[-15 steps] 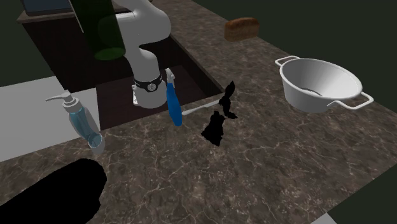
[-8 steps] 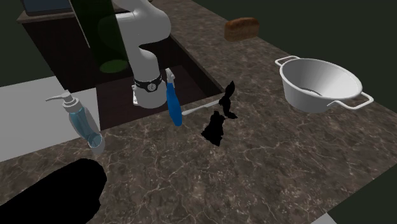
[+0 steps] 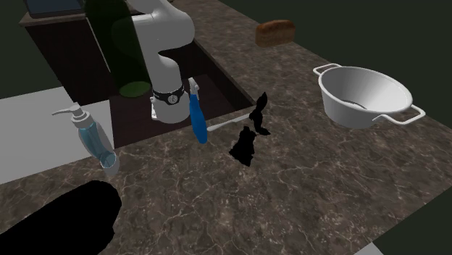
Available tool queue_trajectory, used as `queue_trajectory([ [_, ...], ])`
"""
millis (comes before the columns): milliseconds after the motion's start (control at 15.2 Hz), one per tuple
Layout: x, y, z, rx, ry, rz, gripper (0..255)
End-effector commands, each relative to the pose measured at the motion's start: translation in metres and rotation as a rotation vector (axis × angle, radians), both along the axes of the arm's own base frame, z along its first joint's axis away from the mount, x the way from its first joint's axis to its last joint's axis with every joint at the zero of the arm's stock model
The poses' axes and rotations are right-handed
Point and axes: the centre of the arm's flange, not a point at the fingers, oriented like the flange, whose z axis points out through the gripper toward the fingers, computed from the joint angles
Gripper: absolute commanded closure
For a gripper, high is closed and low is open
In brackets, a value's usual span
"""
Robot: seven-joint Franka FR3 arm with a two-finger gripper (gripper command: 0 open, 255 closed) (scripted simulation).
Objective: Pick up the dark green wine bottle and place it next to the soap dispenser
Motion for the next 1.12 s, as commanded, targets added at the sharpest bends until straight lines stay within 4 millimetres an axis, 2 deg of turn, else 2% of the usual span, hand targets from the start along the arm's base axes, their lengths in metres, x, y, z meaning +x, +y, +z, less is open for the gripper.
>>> queue_trajectory([
  [0,0.000,-0.001,-0.011,0.000,-0.001,0.000,255],
  [1056,0.000,-0.001,-0.095,0.000,-0.001,0.000,255],
])
